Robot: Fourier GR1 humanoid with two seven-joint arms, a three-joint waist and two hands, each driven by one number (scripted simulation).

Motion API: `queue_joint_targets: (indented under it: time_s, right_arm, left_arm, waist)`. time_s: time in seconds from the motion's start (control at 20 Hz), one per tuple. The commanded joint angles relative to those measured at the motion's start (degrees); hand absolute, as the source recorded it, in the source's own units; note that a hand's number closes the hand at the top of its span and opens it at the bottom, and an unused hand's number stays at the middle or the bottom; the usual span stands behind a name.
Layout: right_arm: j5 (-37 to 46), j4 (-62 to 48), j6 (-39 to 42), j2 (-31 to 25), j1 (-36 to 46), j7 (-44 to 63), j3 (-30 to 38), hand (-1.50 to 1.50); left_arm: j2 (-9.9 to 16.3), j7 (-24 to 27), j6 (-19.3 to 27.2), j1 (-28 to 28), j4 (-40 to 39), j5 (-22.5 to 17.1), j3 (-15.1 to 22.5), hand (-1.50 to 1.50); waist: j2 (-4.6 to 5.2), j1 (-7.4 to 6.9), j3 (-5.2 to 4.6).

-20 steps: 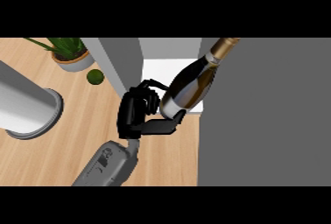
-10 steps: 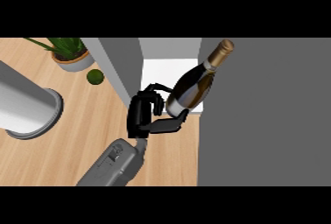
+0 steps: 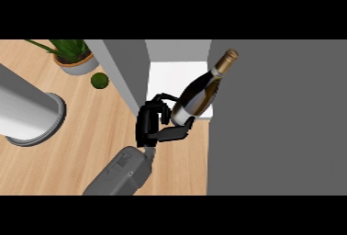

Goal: Pick up the wine, place it into the cabinet and close the cabinet

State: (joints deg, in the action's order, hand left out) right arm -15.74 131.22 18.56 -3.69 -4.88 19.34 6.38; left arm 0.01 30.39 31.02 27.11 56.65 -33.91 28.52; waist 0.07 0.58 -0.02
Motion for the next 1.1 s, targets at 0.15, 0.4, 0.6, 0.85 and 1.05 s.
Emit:
queue_joint_targets:
  time_s: [0.15, 0.4, 0.6, 0.85, 1.05]
  right_arm:
    - [-1.80, -1.25, 0.25, -0.60, 0.97, 0.35, 1.22, -1.50]
    - [-0.02, -1.67, 0.73, -0.08, 0.21, -0.85, 0.61, -1.50]
    - [0.42, -1.26, 2.72, 1.07, -3.72, -3.95, 0.14, -1.50]
    - [-8.08, 0.12, 0.14, -3.65, 3.11, 4.33, 5.46, -1.50]
    - [-3.21, -3.02, 3.16, -0.63, -1.74, -2.88, 2.34, -1.50]
  left_arm:
    - [-0.01, 6.44, -7.96, 5.91, -12.85, -9.66, -4.22, 1.50]
    - [-0.01, 10.52, -9.60, 8.23, -16.79, -16.30, -0.86, 1.50]
    - [-0.01, 12.55, -13.66, 9.73, -21.63, -16.65, -0.48, 1.50]
    - [-0.01, 10.36, -12.07, 16.52, -25.48, -21.00, -0.06, 1.50]
    - [-0.01, 12.00, -14.94, 17.54, -28.82, -22.41, -0.98, 1.50]
  waist:
    - [0.17, 0.47, -0.02]
    - [0.13, 0.49, -0.01]
    - [0.13, 0.64, 0.00]
    - [0.27, 1.31, -0.03]
    - [0.29, 1.23, 0.00]
